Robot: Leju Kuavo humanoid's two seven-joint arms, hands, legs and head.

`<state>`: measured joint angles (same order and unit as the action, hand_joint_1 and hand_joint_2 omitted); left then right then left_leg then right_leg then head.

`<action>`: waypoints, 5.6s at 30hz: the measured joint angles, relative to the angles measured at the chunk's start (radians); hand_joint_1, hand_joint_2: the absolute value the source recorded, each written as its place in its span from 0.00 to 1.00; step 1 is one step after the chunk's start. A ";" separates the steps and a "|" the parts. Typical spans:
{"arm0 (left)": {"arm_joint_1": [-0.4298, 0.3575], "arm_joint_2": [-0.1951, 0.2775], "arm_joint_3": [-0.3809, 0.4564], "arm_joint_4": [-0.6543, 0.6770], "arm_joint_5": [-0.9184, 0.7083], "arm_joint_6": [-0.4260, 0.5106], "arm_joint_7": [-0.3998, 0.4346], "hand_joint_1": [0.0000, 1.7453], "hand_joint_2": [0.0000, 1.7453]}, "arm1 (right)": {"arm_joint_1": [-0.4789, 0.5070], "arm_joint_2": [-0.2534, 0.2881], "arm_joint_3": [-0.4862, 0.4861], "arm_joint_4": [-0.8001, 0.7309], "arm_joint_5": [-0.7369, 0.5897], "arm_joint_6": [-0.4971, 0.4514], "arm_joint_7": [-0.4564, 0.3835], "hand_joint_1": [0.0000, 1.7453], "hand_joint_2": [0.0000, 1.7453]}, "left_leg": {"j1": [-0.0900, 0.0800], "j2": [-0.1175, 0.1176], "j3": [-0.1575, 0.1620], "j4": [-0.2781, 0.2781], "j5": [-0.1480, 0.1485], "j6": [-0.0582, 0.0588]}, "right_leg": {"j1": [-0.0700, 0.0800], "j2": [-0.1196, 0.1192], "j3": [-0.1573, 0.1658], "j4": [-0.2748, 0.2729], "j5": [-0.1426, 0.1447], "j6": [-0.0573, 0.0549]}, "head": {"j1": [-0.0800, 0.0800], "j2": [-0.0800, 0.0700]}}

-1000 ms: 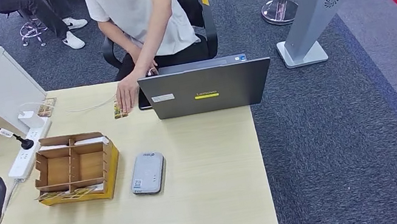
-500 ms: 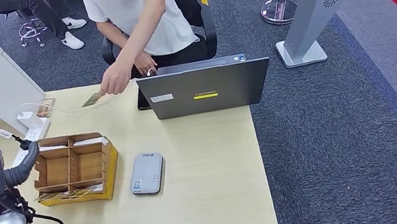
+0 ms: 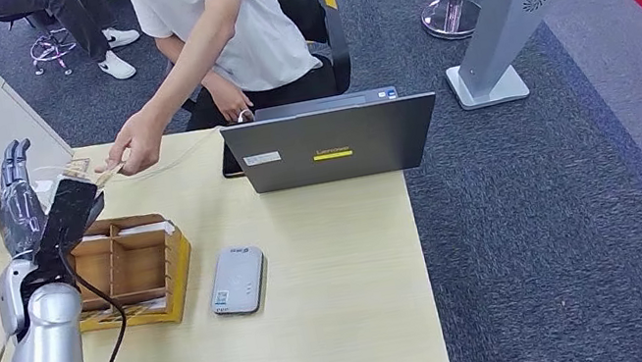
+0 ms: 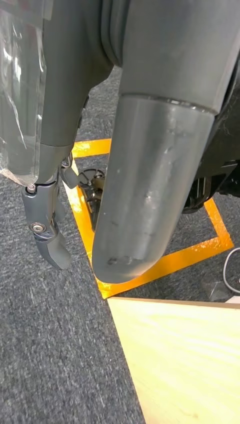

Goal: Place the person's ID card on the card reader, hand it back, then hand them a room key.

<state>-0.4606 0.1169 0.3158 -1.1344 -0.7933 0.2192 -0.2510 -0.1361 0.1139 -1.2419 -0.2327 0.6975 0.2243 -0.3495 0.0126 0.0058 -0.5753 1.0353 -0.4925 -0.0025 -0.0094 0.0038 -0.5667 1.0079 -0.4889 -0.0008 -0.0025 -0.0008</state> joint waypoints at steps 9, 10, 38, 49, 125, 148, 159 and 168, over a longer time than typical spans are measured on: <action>-0.099 0.065 -0.173 0.100 -0.231 0.102 0.103 1.00 1.00 | -0.009 -0.005 0.000 0.007 -0.007 -0.002 0.032 0.00 0.00 | 0.000 0.000 0.000 0.000 0.000 0.000 | 0.000 0.000 0.000 0.000 0.000 0.000 | 0.000 0.000; -0.110 0.072 -0.191 0.112 -0.256 0.112 0.114 1.00 1.00 | -0.010 -0.006 0.000 0.007 -0.007 -0.002 0.036 0.00 0.00 | 0.000 0.000 0.000 0.000 0.000 -0.001 | 0.000 0.000 0.000 0.000 0.000 0.000 | 0.000 0.000; -0.011 0.085 -0.473 -0.011 -0.424 0.030 0.196 1.00 1.00 | -0.003 -0.027 -0.017 0.028 -0.042 -0.020 0.064 0.00 0.00 | -0.001 0.000 -0.001 0.000 0.000 0.000 | -0.001 0.000 0.000 0.000 0.000 0.000 | 0.000 0.000; 0.132 0.061 -0.655 -0.157 -0.411 -0.145 0.236 1.00 1.00 | 0.020 -0.033 -0.040 0.030 -0.049 -0.015 0.050 0.00 0.00 | -0.001 0.000 -0.001 0.000 0.000 0.000 | -0.001 0.000 -0.001 0.000 0.000 0.000 | 0.000 0.000; -0.283 0.271 -0.511 0.266 -0.623 -0.003 0.457 0.00 1.00 | -0.001 -0.025 0.014 0.039 0.057 0.004 0.067 0.00 0.00 | 0.000 -0.001 -0.002 0.000 0.004 -0.006 | 0.000 -0.001 -0.004 0.006 0.002 -0.003 | -0.001 0.000; 0.323 0.171 -0.516 -0.403 -0.511 0.201 0.250 0.00 1.00 | 0.045 -0.017 0.009 0.039 0.022 -0.039 0.015 0.00 0.00 | -0.001 0.003 -0.004 0.000 0.000 -0.003 | -0.003 0.003 -0.007 0.004 0.000 -0.001 | 0.000 0.000; 0.547 0.153 -0.517 -0.582 -0.506 0.142 0.227 0.00 1.00 | 0.056 -0.017 -0.006 0.039 0.012 -0.071 0.013 0.00 0.00 | -0.001 0.000 -0.004 -0.001 0.000 -0.003 | -0.003 0.000 -0.005 0.004 -0.001 0.000 | -0.001 0.000; 0.578 0.153 -0.507 -0.579 -0.517 0.011 0.280 0.00 1.00 | 0.055 -0.017 -0.007 0.039 0.026 -0.072 0.016 0.00 0.00 | -0.001 0.000 -0.004 -0.001 0.000 -0.003 | -0.003 0.000 -0.005 0.004 -0.001 0.000 | -0.001 0.000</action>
<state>0.1177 0.2702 -0.1909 -1.7133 -1.3103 0.2304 0.0286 -0.0807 0.0973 -1.2492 -0.1939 0.7235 0.1524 -0.3331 0.0114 0.0054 -0.5792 1.0347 -0.4921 -0.0051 -0.0120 0.0036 -0.5718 1.0117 -0.4899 -0.0011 -0.0032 -0.0008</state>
